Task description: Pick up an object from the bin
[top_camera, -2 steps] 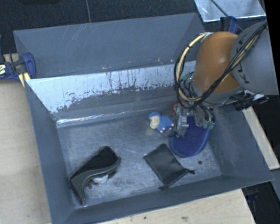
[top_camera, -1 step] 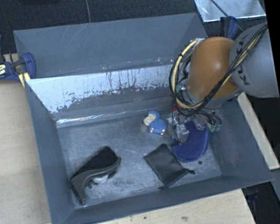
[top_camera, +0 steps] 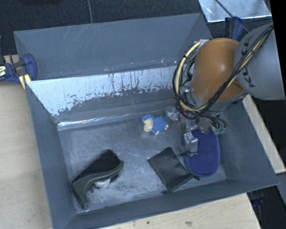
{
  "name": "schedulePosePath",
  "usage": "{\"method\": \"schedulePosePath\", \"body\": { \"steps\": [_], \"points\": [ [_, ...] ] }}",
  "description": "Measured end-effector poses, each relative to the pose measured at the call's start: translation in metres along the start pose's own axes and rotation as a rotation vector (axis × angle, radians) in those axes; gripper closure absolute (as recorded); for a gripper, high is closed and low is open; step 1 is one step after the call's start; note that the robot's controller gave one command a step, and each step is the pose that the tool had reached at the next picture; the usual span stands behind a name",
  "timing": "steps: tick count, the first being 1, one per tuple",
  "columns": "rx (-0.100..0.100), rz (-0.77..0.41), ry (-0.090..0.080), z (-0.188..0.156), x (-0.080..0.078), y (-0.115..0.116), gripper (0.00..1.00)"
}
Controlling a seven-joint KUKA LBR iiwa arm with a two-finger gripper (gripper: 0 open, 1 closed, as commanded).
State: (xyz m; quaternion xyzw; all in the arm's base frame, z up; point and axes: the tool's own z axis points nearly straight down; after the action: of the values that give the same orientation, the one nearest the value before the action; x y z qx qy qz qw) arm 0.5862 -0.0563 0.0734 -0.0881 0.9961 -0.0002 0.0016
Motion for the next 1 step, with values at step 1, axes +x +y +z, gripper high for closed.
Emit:
{"method": "schedulePosePath", "body": {
  "steps": [1],
  "points": [
    [-0.004, -0.091, 0.003, 0.0030, -0.0140, 0.0703, 0.00]
  ]
}}
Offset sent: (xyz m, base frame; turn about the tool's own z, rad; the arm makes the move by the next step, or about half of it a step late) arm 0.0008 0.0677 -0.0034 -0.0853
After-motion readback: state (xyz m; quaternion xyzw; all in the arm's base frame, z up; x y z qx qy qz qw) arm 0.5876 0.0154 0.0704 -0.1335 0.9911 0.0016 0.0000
